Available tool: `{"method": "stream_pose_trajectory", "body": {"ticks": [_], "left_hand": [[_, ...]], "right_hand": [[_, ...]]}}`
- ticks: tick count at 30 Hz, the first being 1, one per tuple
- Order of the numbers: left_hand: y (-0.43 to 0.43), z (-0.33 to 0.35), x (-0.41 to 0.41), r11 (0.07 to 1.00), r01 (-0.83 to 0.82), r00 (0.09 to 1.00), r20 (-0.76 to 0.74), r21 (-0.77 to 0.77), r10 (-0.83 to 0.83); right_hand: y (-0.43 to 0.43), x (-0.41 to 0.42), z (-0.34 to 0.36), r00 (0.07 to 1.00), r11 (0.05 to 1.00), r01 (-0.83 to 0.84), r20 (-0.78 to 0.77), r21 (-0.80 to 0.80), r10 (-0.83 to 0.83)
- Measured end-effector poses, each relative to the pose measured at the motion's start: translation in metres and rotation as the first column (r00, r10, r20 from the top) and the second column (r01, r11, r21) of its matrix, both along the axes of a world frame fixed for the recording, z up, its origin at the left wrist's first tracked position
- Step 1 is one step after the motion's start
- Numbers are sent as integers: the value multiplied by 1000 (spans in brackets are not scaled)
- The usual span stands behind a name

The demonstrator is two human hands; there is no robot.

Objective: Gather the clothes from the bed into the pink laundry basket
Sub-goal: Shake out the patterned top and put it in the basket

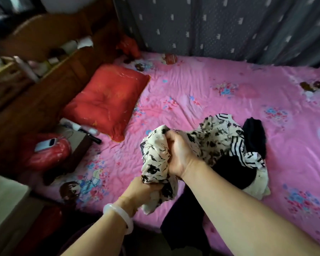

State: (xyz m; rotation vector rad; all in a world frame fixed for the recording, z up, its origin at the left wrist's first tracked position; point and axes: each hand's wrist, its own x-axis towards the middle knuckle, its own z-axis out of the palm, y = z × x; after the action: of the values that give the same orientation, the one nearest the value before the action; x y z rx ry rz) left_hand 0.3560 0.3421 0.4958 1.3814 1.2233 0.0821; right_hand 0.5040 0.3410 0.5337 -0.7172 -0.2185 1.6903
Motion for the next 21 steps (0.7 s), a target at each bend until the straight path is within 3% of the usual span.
{"method": "stream_pose_trajectory", "body": {"ticks": [2,6,9,12,15,18,21], "left_hand": [[-1,29,-30,988,-153,983,103,-13,154],[-5,94,-103,878,-441,831,284,-187,478],[-17,146,-150,831,-483,714,425,-275,556],[-36,196,-197,808,-510,611,537,-294,581],[-51,228,-233,757,-611,526,594,-232,608],[-66,244,-266,696,-682,468,598,-224,651],[-77,250,-298,668,-700,444,577,-255,685]], "right_hand": [[-3,-14,28,998,1000,-4,64,-12,5],[-12,-50,77,976,998,-67,207,0,66],[-23,-94,105,923,982,-189,346,20,170],[-41,-152,130,860,917,-397,364,35,358],[-63,-197,157,730,766,-639,369,70,575],[-80,-236,179,536,635,-766,642,97,548],[-81,-264,184,404,704,-710,833,24,379]]}}
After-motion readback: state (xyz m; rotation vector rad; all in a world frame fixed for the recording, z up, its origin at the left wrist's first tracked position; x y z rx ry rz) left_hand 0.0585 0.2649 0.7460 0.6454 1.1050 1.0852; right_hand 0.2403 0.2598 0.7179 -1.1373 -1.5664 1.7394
